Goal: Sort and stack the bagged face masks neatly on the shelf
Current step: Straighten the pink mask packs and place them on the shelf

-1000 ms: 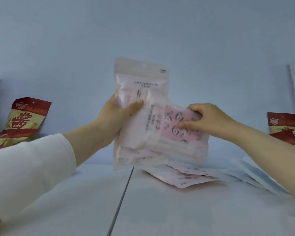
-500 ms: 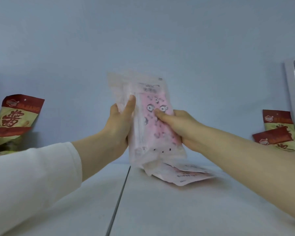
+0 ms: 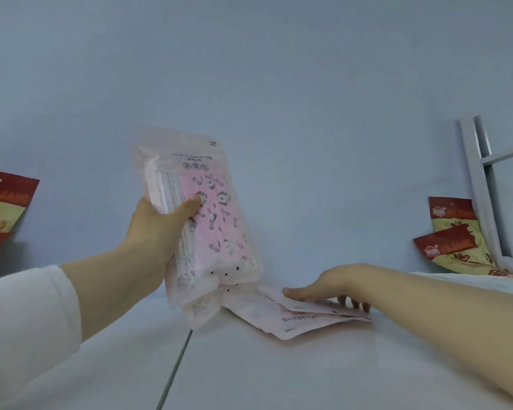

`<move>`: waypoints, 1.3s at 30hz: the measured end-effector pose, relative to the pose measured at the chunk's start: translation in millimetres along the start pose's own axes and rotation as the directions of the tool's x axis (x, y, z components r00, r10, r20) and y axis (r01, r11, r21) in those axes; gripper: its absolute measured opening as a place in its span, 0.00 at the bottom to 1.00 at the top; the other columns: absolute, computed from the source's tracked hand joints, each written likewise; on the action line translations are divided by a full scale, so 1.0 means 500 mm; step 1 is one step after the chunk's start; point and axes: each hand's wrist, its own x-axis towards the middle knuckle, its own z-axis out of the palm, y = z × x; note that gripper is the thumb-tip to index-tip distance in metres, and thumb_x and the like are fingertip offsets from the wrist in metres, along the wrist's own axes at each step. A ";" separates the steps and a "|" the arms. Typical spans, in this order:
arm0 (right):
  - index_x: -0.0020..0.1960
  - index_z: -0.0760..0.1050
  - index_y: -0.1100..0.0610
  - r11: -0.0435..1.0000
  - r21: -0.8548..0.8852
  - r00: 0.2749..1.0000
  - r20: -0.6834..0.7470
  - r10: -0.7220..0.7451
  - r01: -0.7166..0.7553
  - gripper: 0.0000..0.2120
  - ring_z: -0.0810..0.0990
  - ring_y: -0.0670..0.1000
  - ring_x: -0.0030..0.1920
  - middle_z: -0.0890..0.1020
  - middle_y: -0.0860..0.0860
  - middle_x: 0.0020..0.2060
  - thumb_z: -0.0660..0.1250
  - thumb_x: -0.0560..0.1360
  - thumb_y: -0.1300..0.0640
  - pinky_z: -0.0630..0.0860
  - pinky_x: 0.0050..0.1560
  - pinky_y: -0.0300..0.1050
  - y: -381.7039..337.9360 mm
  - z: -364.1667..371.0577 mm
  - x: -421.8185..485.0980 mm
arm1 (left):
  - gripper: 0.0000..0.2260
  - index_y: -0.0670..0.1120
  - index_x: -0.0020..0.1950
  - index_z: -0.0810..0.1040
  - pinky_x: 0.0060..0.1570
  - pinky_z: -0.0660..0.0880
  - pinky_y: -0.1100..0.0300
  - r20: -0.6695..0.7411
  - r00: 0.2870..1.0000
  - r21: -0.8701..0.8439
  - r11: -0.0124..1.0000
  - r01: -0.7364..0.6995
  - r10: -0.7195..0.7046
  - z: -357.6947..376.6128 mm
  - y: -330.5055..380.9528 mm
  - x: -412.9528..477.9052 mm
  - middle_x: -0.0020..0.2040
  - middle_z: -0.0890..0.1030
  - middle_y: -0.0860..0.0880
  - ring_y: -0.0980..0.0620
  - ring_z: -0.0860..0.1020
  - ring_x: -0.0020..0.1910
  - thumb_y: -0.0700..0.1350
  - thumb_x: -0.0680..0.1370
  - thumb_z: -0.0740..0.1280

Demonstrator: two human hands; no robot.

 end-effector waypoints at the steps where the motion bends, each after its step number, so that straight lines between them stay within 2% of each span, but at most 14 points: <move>1: 0.74 0.57 0.58 1.000 0.020 1.000 -0.001 0.001 -0.001 0.44 0.69 0.59 0.67 0.66 0.59 0.70 0.58 0.70 0.29 0.68 0.66 0.49 -0.003 -0.001 0.006 | 0.19 0.47 0.62 0.73 0.37 0.76 0.57 -0.003 1.000 0.004 1.000 -0.002 0.002 0.000 0.000 0.000 0.50 0.82 0.48 0.49 0.81 0.44 0.48 0.73 0.72; 7: 0.72 0.59 0.58 0.988 0.156 0.998 -0.057 0.011 -0.002 0.45 0.71 0.57 0.65 0.68 0.57 0.68 0.69 0.66 0.34 0.69 0.64 0.48 -0.004 -0.009 0.045 | 0.21 0.47 0.63 0.72 0.40 0.76 0.56 -0.034 0.999 0.017 1.000 -0.005 0.006 -0.006 -0.006 0.002 0.52 0.81 0.48 0.48 0.81 0.47 0.48 0.73 0.73; 10: 0.56 0.69 0.57 0.948 0.315 0.989 -0.147 -0.002 0.049 0.27 0.73 0.54 0.50 0.74 0.54 0.49 0.73 0.68 0.43 0.72 0.46 0.43 0.003 -0.021 0.052 | 0.21 0.47 0.63 0.72 0.42 0.77 0.54 -0.059 0.998 0.021 1.000 -0.004 0.005 -0.010 -0.006 0.008 0.53 0.81 0.47 0.47 0.81 0.48 0.49 0.73 0.73; 13: 0.52 0.73 0.62 0.879 0.461 0.982 -0.182 -0.038 0.120 0.22 0.77 0.53 0.51 0.78 0.54 0.47 0.75 0.68 0.49 0.74 0.59 0.48 0.009 -0.060 0.042 | 0.22 0.46 0.63 0.72 0.43 0.77 0.53 -0.076 0.997 0.024 1.000 -0.011 0.013 -0.013 -0.008 0.011 0.54 0.80 0.46 0.46 0.80 0.49 0.49 0.73 0.73; 14: 0.53 0.75 0.64 0.845 0.511 0.976 -0.211 -0.055 0.158 0.23 0.79 0.55 0.51 0.80 0.57 0.48 0.76 0.66 0.50 0.74 0.60 0.52 0.013 -0.076 0.035 | 0.22 0.46 0.63 0.72 0.45 0.77 0.52 -0.084 0.996 0.025 1.000 -0.012 0.014 -0.014 -0.007 0.012 0.54 0.80 0.46 0.45 0.80 0.49 0.49 0.73 0.73; 16: 0.54 0.76 0.65 0.754 0.587 0.937 -0.332 -0.108 0.295 0.23 0.82 0.57 0.46 0.83 0.59 0.46 0.77 0.65 0.54 0.78 0.52 0.55 0.022 -0.107 0.014 | 0.22 0.46 0.64 0.72 0.48 0.78 0.49 -0.109 0.994 0.028 0.999 -0.015 0.018 -0.017 -0.003 0.015 0.55 0.80 0.46 0.45 0.80 0.50 0.49 0.73 0.73; 18: 0.54 0.77 0.62 0.651 0.576 0.841 -0.507 -0.190 0.495 0.18 0.82 0.55 0.39 0.83 0.56 0.41 0.75 0.67 0.57 0.79 0.41 0.47 0.034 -0.133 -0.011 | 0.22 0.46 0.64 0.71 0.50 0.78 0.48 -0.133 0.991 0.025 0.999 -0.020 0.024 -0.019 0.001 0.017 0.55 0.80 0.46 0.45 0.80 0.51 0.49 0.73 0.72; 21: 0.50 0.78 0.53 0.593 0.384 0.655 -0.671 -0.348 0.708 0.11 0.83 0.46 0.33 0.83 0.48 0.39 0.74 0.69 0.56 0.77 0.31 0.37 0.043 -0.160 -0.052 | 0.22 0.46 0.64 0.70 0.51 0.77 0.47 -0.152 0.988 0.010 1.000 -0.026 0.027 -0.021 0.008 0.019 0.55 0.79 0.47 0.45 0.79 0.51 0.48 0.73 0.72; 24: 0.43 0.78 0.50 0.674 0.086 0.546 -0.666 -0.508 0.733 0.08 0.80 0.42 0.32 0.82 0.45 0.36 0.76 0.67 0.54 0.73 0.32 0.32 0.032 -0.179 -0.087 | 0.22 0.47 0.63 0.70 0.51 0.78 0.47 -0.133 0.991 -0.007 1.000 -0.026 0.025 -0.021 0.018 0.019 0.54 0.79 0.47 0.45 0.80 0.50 0.49 0.73 0.73; 28: 0.28 0.68 0.51 0.724 -0.380 0.454 -0.588 -0.669 0.575 0.18 0.67 0.43 0.27 0.69 0.44 0.23 0.77 0.65 0.51 0.60 0.29 0.37 -0.001 -0.193 -0.114 | 0.21 0.49 0.62 0.71 0.51 0.78 0.46 -0.097 0.994 0.019 0.999 -0.047 0.048 -0.025 0.021 0.019 0.53 0.80 0.47 0.45 0.80 0.49 0.47 0.72 0.73; 31: 0.39 0.77 0.44 0.663 -0.644 0.401 -0.530 -0.747 0.382 0.07 0.71 0.42 0.40 0.76 0.42 0.33 0.75 0.66 0.48 0.62 0.45 0.39 -0.031 -0.194 -0.126 | 0.20 0.50 0.62 0.72 0.49 0.79 0.48 -0.062 0.993 0.064 0.994 -0.092 0.096 -0.024 0.027 0.012 0.53 0.80 0.48 0.47 0.80 0.48 0.48 0.72 0.73; 34: 0.50 0.78 0.42 0.547 -0.819 0.384 -0.455 -0.803 0.173 0.10 0.68 0.44 0.56 0.79 0.41 0.46 0.71 0.69 0.45 0.58 0.64 0.47 -0.058 -0.179 -0.125 | 0.21 0.50 0.63 0.71 0.46 0.78 0.51 0.053 0.988 0.150 0.977 -0.153 0.146 -0.017 0.036 -0.004 0.52 0.80 0.48 0.49 0.80 0.46 0.49 0.72 0.73; 36: 0.52 0.77 0.43 0.440 -0.895 0.340 -0.393 -0.854 0.071 0.10 0.67 0.47 0.59 0.79 0.40 0.48 0.69 0.71 0.46 0.55 0.66 0.51 -0.078 -0.159 -0.129 | 0.20 0.51 0.61 0.71 0.46 0.78 0.52 0.188 0.968 0.248 0.946 -0.211 0.166 -0.006 0.033 -0.021 0.51 0.80 0.49 0.50 0.80 0.46 0.50 0.72 0.73; 39: 0.48 0.74 0.47 0.395 -0.919 0.184 -0.387 -0.904 0.008 0.14 0.69 0.50 0.58 0.79 0.45 0.45 0.71 0.67 0.43 0.60 0.60 0.51 -0.098 -0.139 -0.144 | 0.18 0.55 0.54 0.72 0.41 0.78 0.63 0.396 0.899 0.311 0.894 -0.321 0.185 0.017 0.026 -0.058 0.47 0.81 0.54 0.58 0.80 0.42 0.55 0.68 0.72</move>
